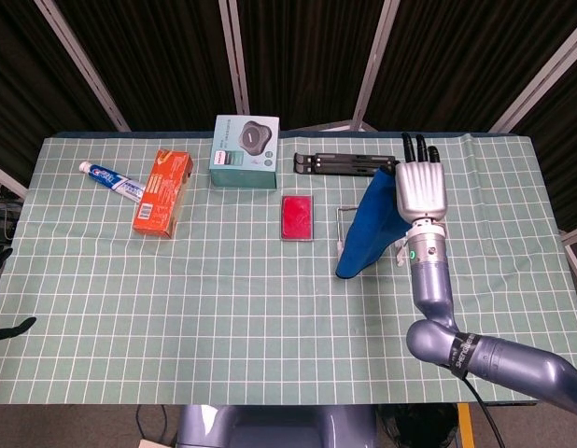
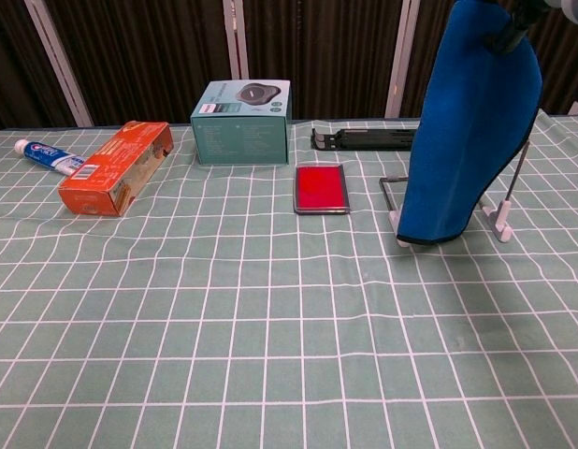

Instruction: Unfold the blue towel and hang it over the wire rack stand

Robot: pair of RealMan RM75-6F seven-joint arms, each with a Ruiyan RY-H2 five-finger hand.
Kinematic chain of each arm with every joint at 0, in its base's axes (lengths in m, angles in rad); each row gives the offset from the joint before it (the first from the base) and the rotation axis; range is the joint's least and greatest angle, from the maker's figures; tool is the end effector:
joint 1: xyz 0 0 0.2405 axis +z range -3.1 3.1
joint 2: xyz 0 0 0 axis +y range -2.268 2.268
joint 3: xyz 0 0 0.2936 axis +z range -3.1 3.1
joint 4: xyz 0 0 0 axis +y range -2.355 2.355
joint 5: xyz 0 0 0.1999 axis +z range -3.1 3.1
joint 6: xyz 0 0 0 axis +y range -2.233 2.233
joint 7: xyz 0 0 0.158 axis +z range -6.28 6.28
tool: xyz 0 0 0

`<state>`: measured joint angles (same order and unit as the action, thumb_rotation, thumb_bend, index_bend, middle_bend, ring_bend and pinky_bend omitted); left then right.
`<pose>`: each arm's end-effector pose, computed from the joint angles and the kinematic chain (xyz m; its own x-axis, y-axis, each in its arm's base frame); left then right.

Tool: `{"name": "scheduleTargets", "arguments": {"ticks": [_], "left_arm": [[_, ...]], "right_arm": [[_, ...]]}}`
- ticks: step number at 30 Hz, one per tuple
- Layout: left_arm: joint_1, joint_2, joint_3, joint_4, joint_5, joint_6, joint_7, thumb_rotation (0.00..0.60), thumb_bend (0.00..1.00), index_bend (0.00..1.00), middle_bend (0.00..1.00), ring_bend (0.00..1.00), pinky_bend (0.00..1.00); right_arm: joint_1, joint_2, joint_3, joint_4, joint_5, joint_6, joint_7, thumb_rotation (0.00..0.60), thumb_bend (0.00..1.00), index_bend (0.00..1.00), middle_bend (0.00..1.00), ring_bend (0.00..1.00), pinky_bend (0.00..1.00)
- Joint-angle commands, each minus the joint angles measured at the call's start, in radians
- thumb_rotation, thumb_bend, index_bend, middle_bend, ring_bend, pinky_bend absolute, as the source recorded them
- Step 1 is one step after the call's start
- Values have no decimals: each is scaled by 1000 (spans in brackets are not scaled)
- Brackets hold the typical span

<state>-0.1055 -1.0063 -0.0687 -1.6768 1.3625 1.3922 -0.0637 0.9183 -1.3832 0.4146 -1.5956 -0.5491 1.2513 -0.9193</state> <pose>-0.3522 0.2058 0.2167 0.3585 0.0562 0.9318 0.9256 0.1087 -0.3627 -0.1326 -0.4591 0.1218 0.6172 0.0214 0.7865 -0.7864 0.0460 0.6159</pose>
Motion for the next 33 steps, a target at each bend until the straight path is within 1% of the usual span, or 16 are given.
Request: {"name": "scheduleTargets", "arguments": {"ticks": [1,8,20,26,32,33], "left_arm": [[-1,-2,-1,4,-6,-4,2,600,0,0,0,0,0],[-5,-9,-4,10,-18,-15,12,600,0,0,0,0,0],[-9,-14,-9,22,-37,-28,16,600,0,0,0,0,0],[-13,-21,-12,32,-53,-42,22,600,0,0,0,0,0],[-14,-23,-13,33,-60,-47,24,600,0,0,0,0,0],[-14,-24,-13,33,-60,-47,25,600,0,0,0,0,0]], "right_arm": [[10,-17,-20,28,13,-21,-4,600,498,722,38,0,155],[33,-42,-38,84,9,-36,-5,600,498,722,38,0,154],[79,-84,-28,189,78,-75,-27,600,492,722,38,0,155],[102,-106,-33,251,106,-100,-46,600,487,722,38,0,154],[114,-127,-31,292,127,-116,-43,600,446,722,38,0,155],[116,-131,-31,300,130,-120,-42,600,411,709,38,0,154]]}}
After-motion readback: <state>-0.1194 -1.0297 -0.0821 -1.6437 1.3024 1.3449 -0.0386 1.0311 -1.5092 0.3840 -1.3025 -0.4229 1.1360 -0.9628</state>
